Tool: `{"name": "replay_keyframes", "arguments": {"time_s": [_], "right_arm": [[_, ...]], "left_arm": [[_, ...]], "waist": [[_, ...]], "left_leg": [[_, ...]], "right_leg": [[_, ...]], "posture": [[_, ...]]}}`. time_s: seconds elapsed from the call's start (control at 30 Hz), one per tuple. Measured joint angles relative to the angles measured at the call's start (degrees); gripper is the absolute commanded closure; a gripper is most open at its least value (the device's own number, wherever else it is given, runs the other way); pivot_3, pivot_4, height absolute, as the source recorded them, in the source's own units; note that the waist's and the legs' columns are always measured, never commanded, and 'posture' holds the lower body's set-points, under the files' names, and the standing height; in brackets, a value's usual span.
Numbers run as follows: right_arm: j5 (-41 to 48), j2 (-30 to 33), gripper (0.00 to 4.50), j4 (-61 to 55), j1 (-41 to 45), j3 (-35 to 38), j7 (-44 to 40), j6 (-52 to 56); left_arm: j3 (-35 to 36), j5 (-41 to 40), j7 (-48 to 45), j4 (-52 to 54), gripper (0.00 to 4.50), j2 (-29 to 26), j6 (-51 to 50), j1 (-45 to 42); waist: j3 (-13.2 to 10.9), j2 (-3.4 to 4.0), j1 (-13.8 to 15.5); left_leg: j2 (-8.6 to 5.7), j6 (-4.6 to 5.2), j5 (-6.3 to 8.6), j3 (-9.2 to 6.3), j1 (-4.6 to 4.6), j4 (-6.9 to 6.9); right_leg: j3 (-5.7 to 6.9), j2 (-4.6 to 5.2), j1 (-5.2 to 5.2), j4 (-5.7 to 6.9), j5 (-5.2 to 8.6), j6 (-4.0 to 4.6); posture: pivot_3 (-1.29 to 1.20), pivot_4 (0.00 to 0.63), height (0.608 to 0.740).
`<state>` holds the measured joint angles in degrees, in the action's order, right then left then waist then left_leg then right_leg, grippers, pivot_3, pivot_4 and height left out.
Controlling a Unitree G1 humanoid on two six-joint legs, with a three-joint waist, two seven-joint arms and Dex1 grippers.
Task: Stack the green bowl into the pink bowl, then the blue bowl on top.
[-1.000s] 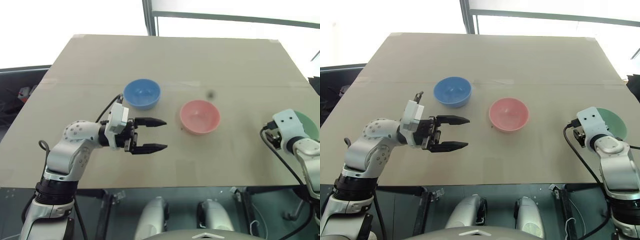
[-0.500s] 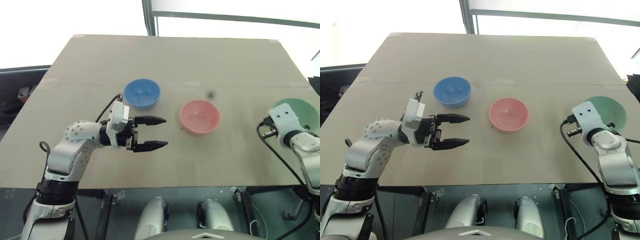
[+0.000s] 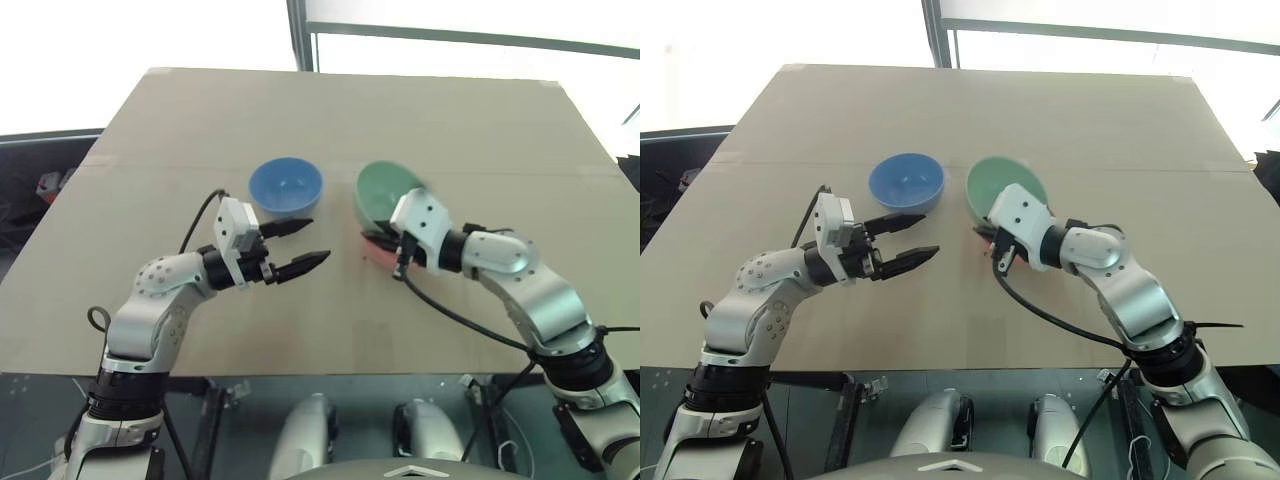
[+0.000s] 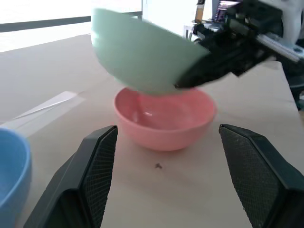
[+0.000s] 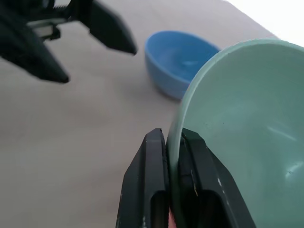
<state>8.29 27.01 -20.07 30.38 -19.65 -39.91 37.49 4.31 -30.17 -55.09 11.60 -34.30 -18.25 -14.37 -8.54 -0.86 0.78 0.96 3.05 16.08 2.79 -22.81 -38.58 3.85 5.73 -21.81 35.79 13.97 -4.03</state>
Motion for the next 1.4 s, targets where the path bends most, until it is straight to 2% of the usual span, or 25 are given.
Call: {"name": "replay_keyframes", "arguments": {"time_s": [0.03, 0.07, 0.2, 0.23, 0.3, 0.4, 0.5, 0.57, 0.63, 0.73, 0.93, 1.1, 1.13, 1.17, 1.4], "right_arm": [[-0.4, 0.5, 2.58, 0.8, 0.0, -0.4, -0.3, -0.4], [-1.1, 1.4, 2.36, 2.0, 0.1, -0.8, -0.9, -1.1], [-1.5, 3.0, 0.81, 2.9, 0.1, -0.1, -1.8, -1.7], [-1.4, 3.1, 0.67, 2.9, 0.1, 0.6, -1.6, -1.6], [-0.4, 3.1, 0.67, 1.8, 0.0, 2.9, -1.2, -1.1], [3.2, 2.9, 0.67, -2.9, 0.2, 8.8, -0.9, 0.8], [8.1, -1.6, 0.67, -5.0, 0.4, 13.5, 0.7, 2.3], [9.2, -3.6, 0.67, -6.1, 0.7, 13.6, 1.8, 2.0], [10.6, -6.1, 0.67, -6.0, 0.1, 14.4, 2.5, -0.5], [10.8, -6.0, 0.67, -6.0, -0.6, 13.9, 2.2, -1.9], [10.6, -2.4, 0.67, -5.6, -2.9, 14.0, 0.6, -4.4], [13.2, 2.2, 0.67, -5.6, -5.9, 17.3, -2.3, -5.1], [14.7, 3.7, 0.15, -5.9, -6.8, 18.7, -3.6, -5.0], [15.8, 5.3, 0.06, -6.2, -7.7, 19.9, -4.7, -4.8], [19.4, 11.5, 0.06, -8.4, -13.0, 25.0, -7.3, -4.3]], "left_arm": [[0.0, 0.2, 0.4, 0.1, 0.9, 0.0, 0.0, 0.0], [0.1, 0.4, 0.9, 0.2, 0.9, 0.0, 0.0, 0.2], [1.2, 0.9, 3.7, 0.9, 0.9, 0.0, 0.0, 1.1], [1.6, 1.0, 4.6, 1.2, 0.9, 0.1, 0.0, 1.0], [2.0, 2.4, 8.0, 1.4, 0.9, 0.6, -0.1, 0.7], [1.7, 10.5, 17.3, 1.5, 0.9, 1.4, -0.3, -0.6], [-1.2, 16.8, 22.7, 1.2, 0.9, 0.4, -5.3, -4.8], [-6.0, 22.6, 23.8, -0.4, 0.9, -2.6, -8.0, -9.3], [-11.0, 28.5, 21.9, -3.7, 0.9, -6.1, -6.6, -13.7], [-14.0, 31.3, 20.7, -5.9, 0.9, -6.1, -6.2, -16.2], [-19.4, 34.9, 14.0, -8.2, 0.9, -7.2, -6.4, -17.8], [-19.6, 35.3, 11.8, -8.2, 0.9, -7.2, -8.1, -18.6], [-19.6, 35.7, 11.8, -8.3, 0.9, -7.2, -8.1, -18.8], [-19.6, 35.9, 11.8, -8.6, 0.9, -7.1, -8.1, -19.1], [-19.6, 37.5, 11.8, -11.9, 0.9, -6.6, -7.5, -20.3]], "waist": [[0.0, 0.0, 0.0], [0.0, 0.01, 0.0], [0.0, 0.01, -0.1], [0.0, 0.01, -0.1], [0.0, 0.01, -0.1], [0.0, -0.03, 0.1], [0.0, -0.03, 0.1], [0.0, -0.02, 0.0], [0.0, -0.02, -0.1], [0.0, 0.0, -0.1], [0.0, 0.0, -0.1], [0.0, -0.02, 0.1], [0.0, -0.03, 0.1], [0.0, -0.03, 0.1], [0.0, -0.04, 0.0]], "left_leg": [[0.0, 0.0, 0.0, 0.0, 0.0, 0.0], [0.0, 0.0, 0.0, 0.0, 0.0, 0.0], [0.05, -0.01, 0.0, 0.01, 0.0, 0.02], [0.05, -0.01, 0.0, 0.01, 0.0, 0.02], [0.05, -0.01, 0.0, 0.01, 0.01, 0.0], [0.02, -0.01, 0.0, -0.02, 0.01, -0.02], [-0.09, -0.01, 0.0, -0.03, 0.02, -0.02], [-0.19, -0.01, 0.0, -0.02, 0.03, -0.01], [-0.23, -0.01, 0.0, 0.01, 0.03, 0.07], [-0.26, -0.01, 0.0, 0.02, -0.04, 0.15], [-0.25, -0.01, -0.01, 0.03, -0.08, 0.14], [-0.24, -0.01, -0.01, 0.0, -0.07, 0.05], [-0.25, -0.01, -0.01, -0.01, -0.07, 0.05], [-0.25, -0.01, 0.0, -0.01, -0.07, 0.05], [-0.23, 0.0, 0.0, 0.0, -0.06, 0.05]], "right_leg": [[0.0, 0.0, 0.0, 0.0, 0.0, 0.0], [0.01, 0.0, 0.0, 0.0, 0.0, 0.0], [0.0, -0.03, -0.02, 0.0, 0.0, 0.0], [0.0, -0.03, -0.02, 0.0, 0.0, 0.0], [0.0, -0.02, -0.01, -0.01, 0.0, 0.0], [0.03, -0.01, 0.04, 0.01, 0.0, 0.0], [0.04, -0.04, 0.04, 0.04, -0.01, 0.0], [0.03, -0.06, 0.03, 0.06, 0.0, -0.01], [-0.01, -0.05, 0.0, 0.09, -0.01, -0.01], [-0.01, -0.03, -0.05, 0.05, 0.0, -0.01], [0.03, -0.03, -0.06, 0.03, 0.0, -0.03], [0.02, -0.01, -0.03, 0.03, 0.0, -0.03], [0.03, -0.01, -0.02, 0.04, 0.0, -0.03], [0.02, 0.0, -0.01, 0.04, 0.0, -0.03], [0.0, 0.0, -0.02, 0.04, 0.0, -0.02]], "posture": [[0.0, 0.15, 0.74], [0.0, 0.15, 0.74], [0.0, 0.15, 0.74], [0.0, 0.15, 0.74], [0.0, 0.15, 0.74], [0.0, 0.15, 0.74], [0.0, 0.15, 0.74], [0.0, 0.15, 0.74], [0.0, 0.15, 0.74], [0.0, 0.15, 0.74], [0.0, 0.15, 0.74], [0.0, 0.15, 0.74], [0.0, 0.15, 0.74], [0.0, 0.15, 0.74], [0.0, 0.15, 0.74]]}}
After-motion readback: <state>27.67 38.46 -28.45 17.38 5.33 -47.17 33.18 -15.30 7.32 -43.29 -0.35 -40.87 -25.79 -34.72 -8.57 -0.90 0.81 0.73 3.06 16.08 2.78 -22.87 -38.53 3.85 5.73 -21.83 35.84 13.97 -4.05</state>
